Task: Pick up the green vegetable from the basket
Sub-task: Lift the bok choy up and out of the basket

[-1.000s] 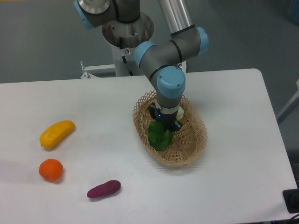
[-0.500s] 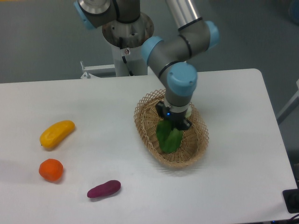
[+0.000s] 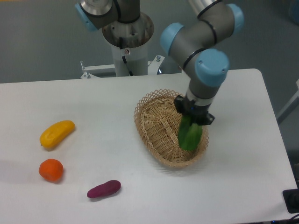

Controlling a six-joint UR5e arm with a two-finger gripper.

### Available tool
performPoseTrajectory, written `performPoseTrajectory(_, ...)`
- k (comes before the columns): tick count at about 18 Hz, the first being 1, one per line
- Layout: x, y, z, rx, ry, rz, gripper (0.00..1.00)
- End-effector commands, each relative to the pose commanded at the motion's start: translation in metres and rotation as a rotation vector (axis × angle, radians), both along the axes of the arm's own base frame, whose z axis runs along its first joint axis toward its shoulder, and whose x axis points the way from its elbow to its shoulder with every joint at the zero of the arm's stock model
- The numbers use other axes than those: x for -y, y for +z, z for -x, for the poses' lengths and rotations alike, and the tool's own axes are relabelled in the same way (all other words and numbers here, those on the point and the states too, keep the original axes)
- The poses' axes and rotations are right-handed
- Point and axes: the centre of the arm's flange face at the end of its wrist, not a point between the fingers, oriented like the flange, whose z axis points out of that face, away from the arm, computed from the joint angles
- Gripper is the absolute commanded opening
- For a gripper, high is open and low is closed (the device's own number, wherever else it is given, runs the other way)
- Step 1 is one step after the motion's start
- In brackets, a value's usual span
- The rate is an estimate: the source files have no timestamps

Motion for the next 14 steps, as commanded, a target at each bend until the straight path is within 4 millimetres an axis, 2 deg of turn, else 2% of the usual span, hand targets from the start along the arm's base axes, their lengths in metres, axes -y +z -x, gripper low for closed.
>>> performPoseTrajectory(4,0.012,0.001,0.031,-0.016,0.032,-0.001,0.04)
performPoseTrajectory(7,0.011,-0.002,0.052,-0.025,0.045,0.001,0.04)
performPoseTrajectory(9,0.01,-0.008,0.059,-0.024,0.048,0.004,0.04)
performPoseTrajectory(11,0.02,-0.009,0.07,-0.025,0.068,0.002,0.04)
performPoseTrajectory(14,0.021,-0.009,0.071,-0.025,0.071,-0.003,0.03)
